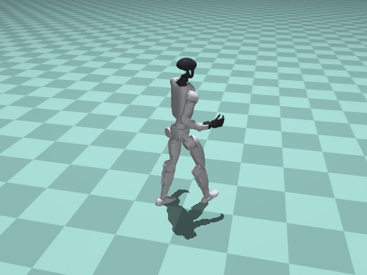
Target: Walk run
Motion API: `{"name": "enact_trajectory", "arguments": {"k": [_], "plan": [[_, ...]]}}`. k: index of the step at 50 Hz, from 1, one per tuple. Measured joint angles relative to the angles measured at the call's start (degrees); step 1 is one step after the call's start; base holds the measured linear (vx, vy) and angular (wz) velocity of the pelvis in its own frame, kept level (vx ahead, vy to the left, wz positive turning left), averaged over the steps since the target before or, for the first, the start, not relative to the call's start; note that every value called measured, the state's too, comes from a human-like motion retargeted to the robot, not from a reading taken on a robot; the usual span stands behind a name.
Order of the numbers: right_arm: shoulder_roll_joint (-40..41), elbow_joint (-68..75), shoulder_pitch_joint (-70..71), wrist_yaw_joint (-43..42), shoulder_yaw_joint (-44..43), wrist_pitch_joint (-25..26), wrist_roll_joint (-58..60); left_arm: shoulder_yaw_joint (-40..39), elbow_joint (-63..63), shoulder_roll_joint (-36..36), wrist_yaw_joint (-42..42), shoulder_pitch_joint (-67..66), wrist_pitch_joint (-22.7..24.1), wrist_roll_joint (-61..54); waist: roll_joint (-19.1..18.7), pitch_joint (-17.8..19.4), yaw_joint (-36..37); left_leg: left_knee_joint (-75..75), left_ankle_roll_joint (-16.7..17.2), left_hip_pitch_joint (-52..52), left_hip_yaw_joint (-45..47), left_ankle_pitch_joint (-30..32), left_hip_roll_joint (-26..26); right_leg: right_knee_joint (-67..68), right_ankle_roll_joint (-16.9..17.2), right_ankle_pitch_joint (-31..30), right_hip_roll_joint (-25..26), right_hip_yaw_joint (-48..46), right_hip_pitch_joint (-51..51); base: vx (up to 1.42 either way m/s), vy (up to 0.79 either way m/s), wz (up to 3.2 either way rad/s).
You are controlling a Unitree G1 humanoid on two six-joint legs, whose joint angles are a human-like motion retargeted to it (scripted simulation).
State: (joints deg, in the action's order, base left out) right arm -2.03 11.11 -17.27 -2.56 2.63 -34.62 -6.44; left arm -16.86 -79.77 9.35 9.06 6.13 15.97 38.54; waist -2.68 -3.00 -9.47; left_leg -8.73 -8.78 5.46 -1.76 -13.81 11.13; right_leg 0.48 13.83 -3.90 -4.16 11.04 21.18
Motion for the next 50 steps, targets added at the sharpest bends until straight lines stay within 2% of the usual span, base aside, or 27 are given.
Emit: {"name": "enact_trajectory", "arguments": {"k": [2, 3, 5, 7, 10, 12, 13, 15, 17, 20, 22, 25, 28, 30, 32, 35, 37, 38, 40, 42, 45, 46, 47, 50], "plan": [[-0.75, -0.02, -0.16, 0.70, -0.01, -0.14, 0.82, -0.36, -6.35, -0.04, 1.14, -1.83, -2.91, 0.54, -0.95, -0.39, -3.16, -2.75, 1.48, 0.43, -2.33, 2.91, -0.77, 1.46, 0.47, -3.58, -1.08, -3.30, -1.73, 0.75, -0.18, 2.20], [-0.98, -0.06, -0.36, 1.02, 0.33, -0.28, 1.18, -0.73, -9.24, 0.20, 2.20, -2.94, -5.00, 1.02, -1.83, -0.66, -4.89, -4.80, 2.74, 0.06, -3.63, 5.33, -1.76, 1.76, -0.86, -2.88, -0.22, -0.62, -2.99, 0.84, -0.31, 2.00], [-1.42, 0.21, -0.29, 1.62, 0.89, -0.51, 1.34, -1.92, -13.57, 0.17, 3.94, -5.39, -10.14, 2.99, -3.16, -1.16, -4.77, -10.13, 6.44, -1.83, -3.82, 12.98, -3.45, 3.59, -2.80, -0.61, 0.01, -1.99, -4.00, 0.67, -0.25, 1.29], [-2.43, 0.57, 0.28, 2.63, 0.71, -0.23, 0.92, -2.51, -15.35, -0.85, 3.42, -8.83, -12.82, 4.93, -3.37, -0.78, -4.34, -17.70, 12.91, -4.80, -4.56, 23.37, -3.43, 5.00, -7.56, -0.48, 0.02, -3.59, -5.14, 0.75, -0.16, 0.95], [-4.83, 0.32, 1.73, 3.08, 1.27, -0.03, 2.05, -2.21, -15.84, -1.59, 3.73, -13.94, -10.44, 6.83, -2.61, -0.77, -1.94, -30.51, 23.63, -11.14, 0.63, 33.96, -3.48, 5.42, -12.90, 1.52, -1.05, -7.13, -7.85, 0.59, -0.08, 0.81], [-5.68, 0.44, 3.10, 2.30, 1.24, -0.46, 3.14, -1.36, -14.44, -1.38, 5.91, -16.77, -9.64, 8.83, -2.51, -1.20, -3.71, -38.86, 21.37, -15.99, 7.05, 34.84, -8.85, 5.17, -14.63, 2.91, -1.15, -9.83, -9.69, 0.53, -0.18, 2.24], [-5.88, 0.78, 3.92, 2.06, 1.00, -0.47, 3.38, -1.50, -13.57, -1.24, 6.61, -17.87, -10.14, 10.34, -2.61, -1.26, -4.56, -42.73, 17.55, -18.43, 10.63, 31.20, -12.94, 5.12, -15.23, 3.64, -1.03, -11.67, -10.73, 0.57, -0.22, 2.32], [-6.42, 1.27, 5.12, 2.05, 0.40, -0.27, 3.45, -2.87, -12.27, -1.33, 5.82, -19.61, -11.30, 13.22, -1.96, -1.43, -2.73, -46.30, 12.23, -22.13, 16.42, 26.21, -16.88, 4.27, -15.80, 4.57, -1.25, -14.25, -13.08, 0.42, -0.15, 1.48], [-7.11, 1.10, 5.68, 1.99, 0.08, -0.23, 3.53, -4.85, -11.94, -1.68, 3.03, -20.65, -11.72, 13.89, -0.79, -1.52, 0.51, -45.72, 10.40, -26.26, 18.59, 22.01, -15.55, 3.07, -16.24, 4.82, -1.61, -16.78, -15.10, 0.46, -0.06, 0.67], [-7.98, 0.50, 6.17, 1.10, 0.13, -0.86, 3.70, -6.70, -12.38, -2.29, -0.02, -21.62, -11.47, 9.82, 0.57, -1.89, 5.50, -39.99, 10.31, -32.71, 18.93, 16.29, -13.07, 1.47, -16.72, 5.79, -1.20, -18.88, -17.74, 0.42, -0.05, 0.61], [-8.12, 0.41, 6.58, 1.09, -0.06, -1.01, 3.24, -7.86, -12.88, -2.64, 0.09, -21.70, -11.14, 5.72, 0.87, -1.92, 7.07, -33.11, 6.99, -35.21, 20.82, 13.40, -13.74, 1.26, -16.97, 7.00, -0.39, -21.17, -19.36, 0.46, -0.06, 1.17], [-8.06, 0.50, 7.16, 1.52, -0.40, -0.97, 2.53, -10.60, -13.53, -3.90, 1.34, -21.50, -10.67, 0.51, 1.21, -2.03, 9.11, -20.43, 2.93, -36.11, 29.72, 11.27, -16.79, 1.45, -17.13, 8.93, 1.08, -23.67, -21.60, 0.44, -0.06, 1.24], [-7.58, 1.18, 7.90, 1.51, -0.70, -0.83, 2.55, -13.27, -14.57, -5.77, 3.68, -21.03, -10.34, -4.97, 0.49, -2.52, 8.81, -7.18, 1.50, -33.60, 40.47, 6.53, -15.42, 0.98, -16.75, 9.70, 3.47, -29.22, -24.36, 0.49, -0.02, 1.50], [-7.15, 1.77, 8.32, 1.55, -0.42, -0.51, 3.22, -15.09, -15.48, -7.14, 5.47, -20.89, -9.56, -8.94, 0.82, -3.35, 7.71, -0.81, -1.79, -30.88, 47.62, 6.42, -13.31, 0.95, -15.47, 9.56, 3.69, -33.01, -26.15, 0.63, 0.01, 1.41], [-6.42, 2.09, 7.88, 1.54, 0.34, -0.47, 4.21, -16.82, -16.19, -8.24, 6.98, -21.46, -8.67, -11.68, 2.24, -3.94, 8.35, 1.80, -6.04, -29.37, 44.57, 9.88, -10.70, 2.41, -13.75, 8.19, 2.85, -33.46, -27.88, 0.85, -0.05, 0.37], [-4.33, 2.99, 6.07, 2.33, 1.47, -0.80, 5.60, -18.85, -17.57, -8.46, 7.88, -22.64, -8.36, -13.56, 4.80, -4.33, 11.44, 1.31, -6.22, -27.07, 37.91, 5.80, -9.00, 7.43, -10.40, 0.73, 1.09, -30.37, -30.00, 0.91, -0.04, -0.34], [-2.58, 3.20, 4.65, 2.87, 1.47, -0.79, 5.94, -18.32, -17.64, -7.80, 6.96, -21.62, -9.82, -14.47, 2.98, -4.54, 10.43, 0.71, -6.22, -25.78, 35.69, 5.34, -9.75, 13.69, -7.82, -9.08, 0.74, -31.20, -28.98, 0.68, 0.31, 1.01], [-1.99, 3.04, 3.79, 2.59, 1.66, -0.71, 5.99, -17.85, -17.64, -7.41, 5.59, -20.73, -10.35, -14.65, 1.23, -4.67, 9.84, 0.82, -6.22, -24.83, 33.92, 4.75, -10.23, 17.69, -8.27, -13.45, 1.27, -32.03, -27.91, 0.72, 0.31, 1.61], [-1.34, 2.58, 1.87, 1.38, 2.08, -0.86, 5.57, -16.44, -17.04, -6.79, 2.08, -19.15, -9.88, -14.38, -2.25, -5.02, 8.96, 1.05, -6.22, -22.35, 31.51, 3.53, -11.45, 26.64, -12.15, -20.36, 2.88, -33.68, -25.17, 0.68, 0.21, 1.88], [-0.79, 2.56, 0.66, 1.29, 1.58, -1.13, 3.92, -14.55, -14.67, -6.28, -0.06, -16.81, -9.11, -13.94, -4.44, -4.83, 7.85, 1.03, -6.22, -20.45, 28.43, 3.06, -11.69, 33.70, -10.52, -19.17, 6.74, -28.53, -20.99, 0.58, 0.14, 2.17], [0.33, 3.18, -0.48, 2.57, -0.57, -0.37, 0.43, -12.34, -9.99, -5.63, -0.40, -11.19, -9.09, -11.88, -6.39, -4.18, 6.07, 0.74, -6.22, -18.86, 20.33, 2.97, -10.02, 40.86, -5.88, -11.61, 12.66, -17.43, -13.77, 0.45, 0.14, 2.46], [0.59, 3.22, -1.12, 2.41, -1.16, 0.02, -0.42, -11.64, -7.88, -5.76, -0.14, -9.57, -8.63, -10.89, -6.89, -4.19, 6.02, 0.92, -6.22, -18.07, 18.46, 3.00, -9.62, 41.31, -5.43, -8.88, 13.23, -14.76, -12.30, 0.41, 0.14, 2.37], [0.79, 3.20, -1.78, 2.13, -1.71, 0.30, -1.10, -10.82, -5.72, -5.88, 0.06, -8.05, -8.04, -10.03, -7.27, -4.21, 5.88, 1.14, -6.22, -17.22, 16.65, 3.01, -9.16, 41.15, -5.52, -6.37, 13.35, -12.70, -10.95, 0.47, 0.11, 2.31], [1.01, 2.64, -3.68, 0.65, -3.03, 0.19, -1.52, -7.26, 0.84, -5.83, 0.21, -4.27, -5.28, -8.90, -7.34, -4.44, 4.32, 1.88, -6.22, -14.47, 11.41, 2.78, -7.38, 34.78, -9.20, -2.15, 9.84, -11.29, -8.22, 0.55, 0.00, 2.47]]}}
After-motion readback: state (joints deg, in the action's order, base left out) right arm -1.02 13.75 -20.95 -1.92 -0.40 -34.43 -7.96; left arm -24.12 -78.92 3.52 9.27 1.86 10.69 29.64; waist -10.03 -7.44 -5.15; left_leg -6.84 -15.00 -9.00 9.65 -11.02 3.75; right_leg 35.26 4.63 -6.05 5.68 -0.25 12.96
